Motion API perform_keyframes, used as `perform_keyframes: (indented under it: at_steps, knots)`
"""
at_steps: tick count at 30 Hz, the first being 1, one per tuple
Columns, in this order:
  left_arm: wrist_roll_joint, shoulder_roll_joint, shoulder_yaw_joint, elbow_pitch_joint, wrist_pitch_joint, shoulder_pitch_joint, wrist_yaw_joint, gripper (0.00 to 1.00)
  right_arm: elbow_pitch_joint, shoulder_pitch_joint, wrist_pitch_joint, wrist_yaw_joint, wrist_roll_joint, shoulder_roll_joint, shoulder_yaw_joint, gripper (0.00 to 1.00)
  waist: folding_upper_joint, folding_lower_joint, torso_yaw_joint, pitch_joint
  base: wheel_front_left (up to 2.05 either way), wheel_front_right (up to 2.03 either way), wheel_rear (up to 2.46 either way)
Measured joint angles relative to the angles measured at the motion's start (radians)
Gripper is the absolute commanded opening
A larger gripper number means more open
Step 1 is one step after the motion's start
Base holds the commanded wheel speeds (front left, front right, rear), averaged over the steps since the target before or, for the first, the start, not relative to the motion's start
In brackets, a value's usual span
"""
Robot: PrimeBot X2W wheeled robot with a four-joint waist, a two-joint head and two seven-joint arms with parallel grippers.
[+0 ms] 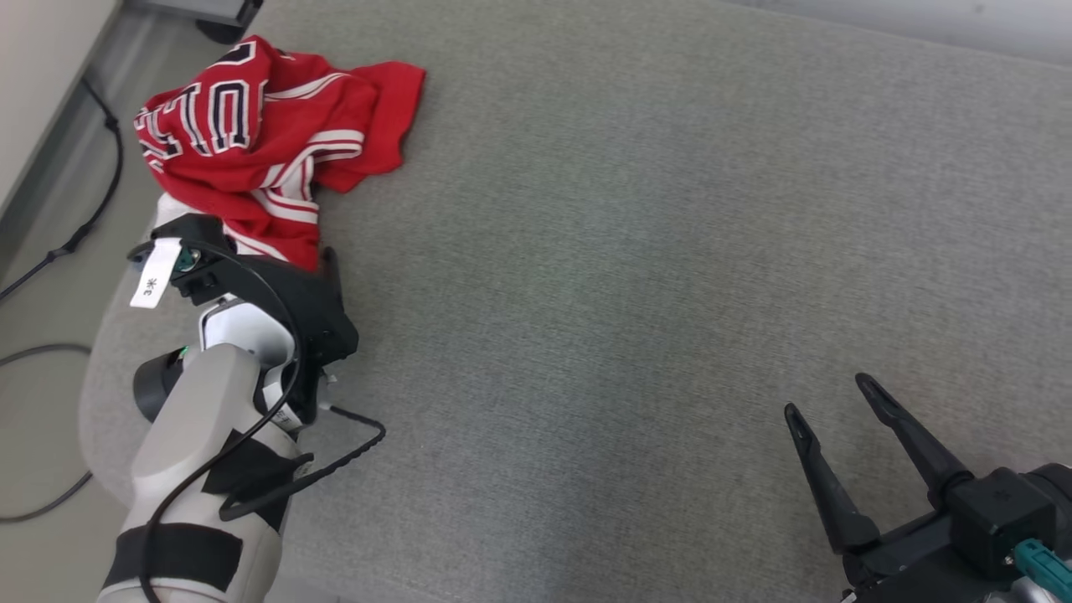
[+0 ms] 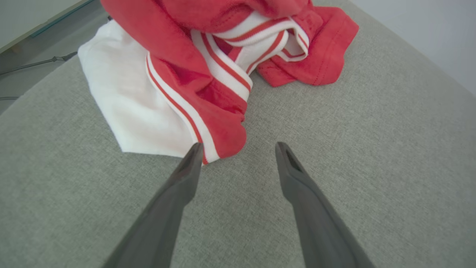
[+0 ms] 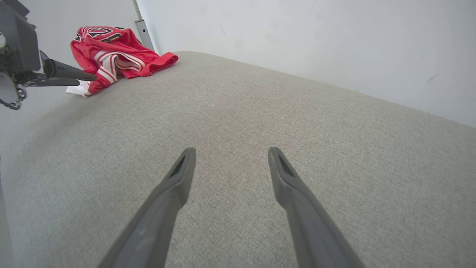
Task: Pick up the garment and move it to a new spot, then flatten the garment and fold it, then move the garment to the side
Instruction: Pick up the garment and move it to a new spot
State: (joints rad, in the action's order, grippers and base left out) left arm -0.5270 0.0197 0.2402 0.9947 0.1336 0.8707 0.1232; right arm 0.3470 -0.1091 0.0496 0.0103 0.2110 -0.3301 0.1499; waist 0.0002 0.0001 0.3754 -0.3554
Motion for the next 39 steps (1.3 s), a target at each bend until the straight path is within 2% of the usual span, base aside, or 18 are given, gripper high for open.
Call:
perform_keyframes:
  at_steps: [4,12,21,29,32,39]
  knots:
    - [0.004,0.010,-0.022,0.056,-0.011,0.018,0.000,1.00,0.014,0.002,0.014,0.000,-0.002,-0.002,0.011,1.00,0.0000,-0.0001,-0.024,0.002,0.00,0.00,0.00]
    - [0.018,0.067,-0.064,0.143,-0.040,0.022,0.001,1.00,0.066,0.014,0.056,-0.001,-0.013,-0.013,0.024,1.00,-0.0001,-0.0002,-0.075,0.012,0.00,0.00,0.00]
    - [0.029,0.070,-0.080,0.174,-0.077,0.090,0.001,1.00,0.138,-0.008,0.092,0.000,-0.028,-0.027,0.019,1.00,-0.0001,-0.0001,-0.119,-0.020,0.00,0.00,0.00]
    - [0.041,0.090,-0.151,0.274,-0.107,0.130,0.001,1.00,0.156,-0.009,0.109,0.008,-0.028,-0.036,-0.006,1.00,-0.0001,-0.0001,-0.139,-0.051,0.00,0.00,0.00]
    - [0.053,0.088,-0.157,0.284,-0.113,0.143,0.001,0.00,0.153,-0.007,0.109,0.008,-0.028,-0.036,-0.005,1.00,-0.0001,-0.0001,-0.138,-0.047,0.00,0.00,0.00]
    - [0.072,0.084,-0.155,0.286,-0.132,0.149,0.001,0.00,0.147,-0.004,0.118,0.008,-0.026,-0.031,0.005,1.00,-0.0002,-0.0001,-0.137,-0.025,0.00,0.00,0.00]
